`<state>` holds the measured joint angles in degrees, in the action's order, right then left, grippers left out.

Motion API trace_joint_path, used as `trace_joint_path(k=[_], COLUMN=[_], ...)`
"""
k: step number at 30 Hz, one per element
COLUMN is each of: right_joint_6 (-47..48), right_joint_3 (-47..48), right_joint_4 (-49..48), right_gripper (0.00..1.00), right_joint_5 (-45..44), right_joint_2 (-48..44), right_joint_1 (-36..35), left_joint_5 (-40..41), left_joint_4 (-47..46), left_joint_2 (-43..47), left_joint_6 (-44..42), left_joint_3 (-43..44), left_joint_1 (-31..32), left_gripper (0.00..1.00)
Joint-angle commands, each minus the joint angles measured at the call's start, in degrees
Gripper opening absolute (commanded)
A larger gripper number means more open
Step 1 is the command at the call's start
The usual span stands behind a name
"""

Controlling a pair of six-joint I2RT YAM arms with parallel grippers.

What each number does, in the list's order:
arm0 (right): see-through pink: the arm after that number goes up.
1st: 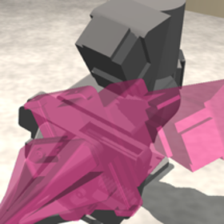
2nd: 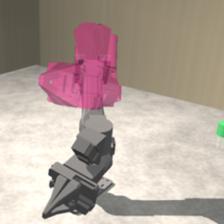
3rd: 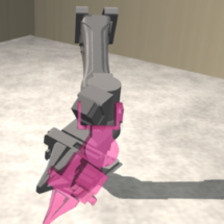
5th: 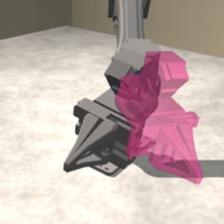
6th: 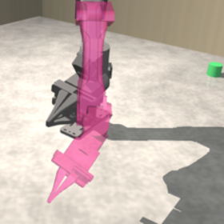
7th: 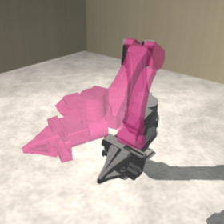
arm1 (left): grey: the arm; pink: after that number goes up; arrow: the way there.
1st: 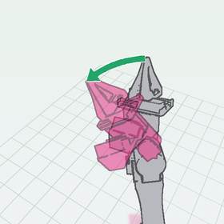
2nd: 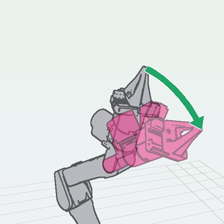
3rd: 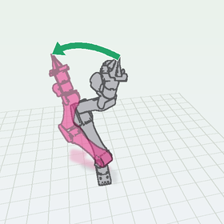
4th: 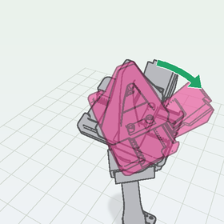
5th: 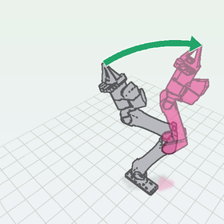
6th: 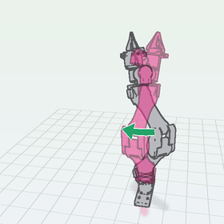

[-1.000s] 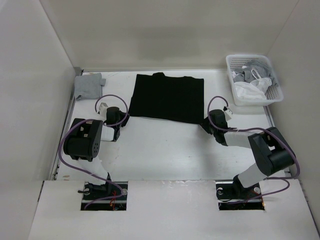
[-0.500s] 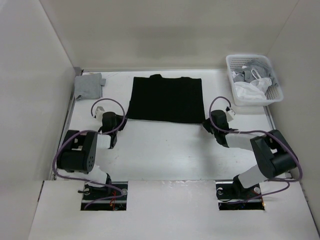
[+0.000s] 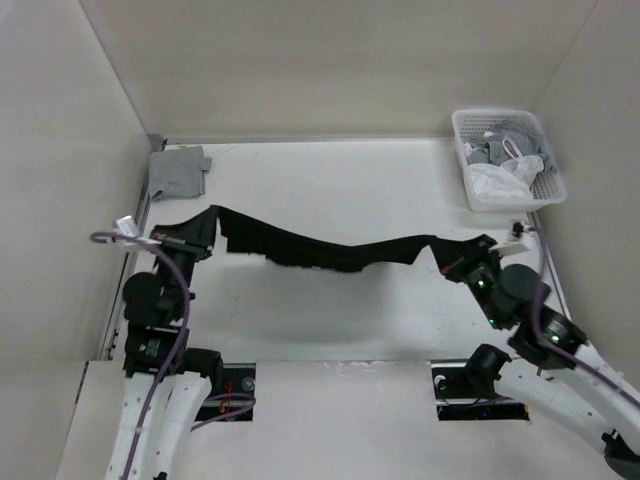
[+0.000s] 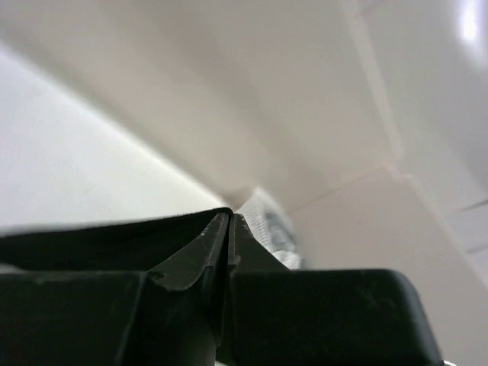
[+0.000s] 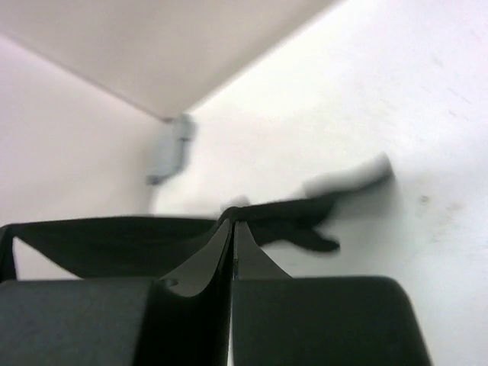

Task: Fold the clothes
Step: Fold the tank top

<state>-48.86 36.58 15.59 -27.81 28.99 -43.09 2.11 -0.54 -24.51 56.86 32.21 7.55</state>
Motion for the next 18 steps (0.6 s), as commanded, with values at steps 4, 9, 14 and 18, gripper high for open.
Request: trace_joint_path(k=[4, 9, 14, 18], right_joint_6=[3.4, 10.7, 14.9, 12.0], right_joint_3=[17.5, 20.6, 13.4, 11.8], right_joint_4=[21.7, 16.7, -2.2, -18.5], right_gripper=[0.0, 0.01, 0.0, 0.0], right_joint_5=[-17.9, -17.8, 5.3, 21.1], right_joint_2=[-1.9, 5.4, 16.6, 36.8], right_joint_1=[-17.6, -17.7, 6.0, 21.7], left_joint_5=[2.1, 2.5, 3.0, 6.0], left_joint_4=[17.3, 16.0, 3.4, -9.5], left_joint_2=[4.3, -0.7, -15.3, -34.2], left_joint_6=[-5.0, -4.9, -3.5, -2.4], left_joint_3=[13.2, 10.3, 4.6, 4.8], left_joint_1=[2.1, 0.9, 0.0, 0.6], left_gripper=[0.0, 0.0, 0.0, 0.0])
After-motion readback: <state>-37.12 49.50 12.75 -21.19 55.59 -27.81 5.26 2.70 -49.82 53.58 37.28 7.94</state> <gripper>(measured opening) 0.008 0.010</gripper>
